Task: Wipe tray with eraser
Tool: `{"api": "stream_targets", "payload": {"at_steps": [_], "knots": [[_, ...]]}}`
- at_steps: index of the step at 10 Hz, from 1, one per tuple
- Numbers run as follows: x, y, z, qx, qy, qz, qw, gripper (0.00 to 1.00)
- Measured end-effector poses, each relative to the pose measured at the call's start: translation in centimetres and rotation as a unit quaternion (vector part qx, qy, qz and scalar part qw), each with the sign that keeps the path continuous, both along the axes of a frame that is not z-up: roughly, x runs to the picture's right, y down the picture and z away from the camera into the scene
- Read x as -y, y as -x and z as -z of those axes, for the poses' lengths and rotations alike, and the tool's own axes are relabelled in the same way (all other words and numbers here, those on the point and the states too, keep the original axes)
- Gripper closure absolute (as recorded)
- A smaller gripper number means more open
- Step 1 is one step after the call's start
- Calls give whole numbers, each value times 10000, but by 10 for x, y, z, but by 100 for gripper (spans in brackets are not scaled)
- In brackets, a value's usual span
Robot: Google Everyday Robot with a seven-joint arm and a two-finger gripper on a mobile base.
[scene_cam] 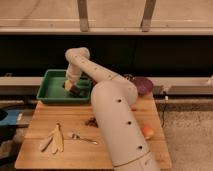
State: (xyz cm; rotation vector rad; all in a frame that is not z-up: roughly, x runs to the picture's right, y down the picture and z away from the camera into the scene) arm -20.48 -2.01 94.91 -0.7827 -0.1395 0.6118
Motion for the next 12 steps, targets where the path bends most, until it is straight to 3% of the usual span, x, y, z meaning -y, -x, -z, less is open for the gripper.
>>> {"api": "stream_targets", "payload": {"at_steps": [4, 8, 12], "knots": [[-13, -19, -3, -169, 148, -85, 9997, 100], [8, -40, -9, -348, 41, -178, 9992, 100], [38, -17, -14, -159, -145, 21, 9998, 100]]}}
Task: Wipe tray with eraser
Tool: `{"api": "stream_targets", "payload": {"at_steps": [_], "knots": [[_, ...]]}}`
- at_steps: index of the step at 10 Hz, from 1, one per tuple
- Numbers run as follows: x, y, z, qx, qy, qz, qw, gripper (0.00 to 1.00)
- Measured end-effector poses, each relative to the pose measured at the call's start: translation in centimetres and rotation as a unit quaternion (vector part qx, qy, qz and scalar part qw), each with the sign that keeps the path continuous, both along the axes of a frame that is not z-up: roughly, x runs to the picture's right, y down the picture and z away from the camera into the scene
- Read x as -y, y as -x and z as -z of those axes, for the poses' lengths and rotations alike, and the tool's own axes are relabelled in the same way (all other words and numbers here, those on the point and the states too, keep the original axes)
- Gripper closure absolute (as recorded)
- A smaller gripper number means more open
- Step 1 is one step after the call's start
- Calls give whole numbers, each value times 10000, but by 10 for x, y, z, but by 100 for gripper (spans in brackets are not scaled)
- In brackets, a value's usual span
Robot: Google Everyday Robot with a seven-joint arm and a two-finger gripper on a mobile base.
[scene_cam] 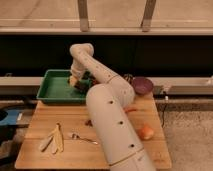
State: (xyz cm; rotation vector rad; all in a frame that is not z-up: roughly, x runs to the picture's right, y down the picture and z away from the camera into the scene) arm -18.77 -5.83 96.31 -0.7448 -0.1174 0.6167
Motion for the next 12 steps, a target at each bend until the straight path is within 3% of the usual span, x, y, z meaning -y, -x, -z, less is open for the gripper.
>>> {"api": "stream_targets", "payload": {"at_steps": [2, 4, 7, 9, 12], "knots": [[2, 32, 3, 363, -37, 176, 9992, 100], [-5, 52, 18, 765, -151, 289, 9965, 100], [-27, 78, 48, 1186, -581, 546, 9897, 100], [-42, 81, 59, 1243, -762, 607, 9874, 100], [-52, 62, 57, 964, -767, 410, 9915, 100]]}}
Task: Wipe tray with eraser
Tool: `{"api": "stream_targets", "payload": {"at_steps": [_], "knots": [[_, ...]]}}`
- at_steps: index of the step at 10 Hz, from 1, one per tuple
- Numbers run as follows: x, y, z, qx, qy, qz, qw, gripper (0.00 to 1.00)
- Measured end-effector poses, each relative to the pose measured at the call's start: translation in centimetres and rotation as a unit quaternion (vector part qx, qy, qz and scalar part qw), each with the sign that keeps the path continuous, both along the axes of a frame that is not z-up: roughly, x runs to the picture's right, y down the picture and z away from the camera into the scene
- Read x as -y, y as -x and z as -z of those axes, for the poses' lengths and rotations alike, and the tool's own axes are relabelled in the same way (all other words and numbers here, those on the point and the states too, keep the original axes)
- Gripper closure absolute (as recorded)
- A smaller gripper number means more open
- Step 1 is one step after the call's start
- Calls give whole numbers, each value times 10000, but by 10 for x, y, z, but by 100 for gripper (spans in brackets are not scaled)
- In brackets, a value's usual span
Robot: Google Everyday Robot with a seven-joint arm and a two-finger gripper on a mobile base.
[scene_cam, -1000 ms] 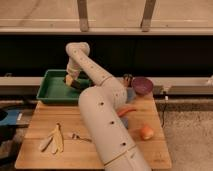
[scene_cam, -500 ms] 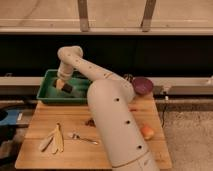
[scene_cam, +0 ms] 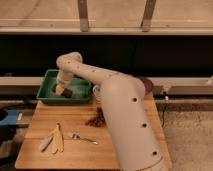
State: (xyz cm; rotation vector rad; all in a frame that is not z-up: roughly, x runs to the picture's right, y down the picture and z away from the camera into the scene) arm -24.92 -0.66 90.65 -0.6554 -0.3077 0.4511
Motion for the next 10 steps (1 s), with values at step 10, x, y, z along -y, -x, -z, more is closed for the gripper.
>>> {"api": "stream_targets", "payload": {"at_steps": [10], "knots": [[56, -64, -60, -653, -101, -928, 9935, 100]]}}
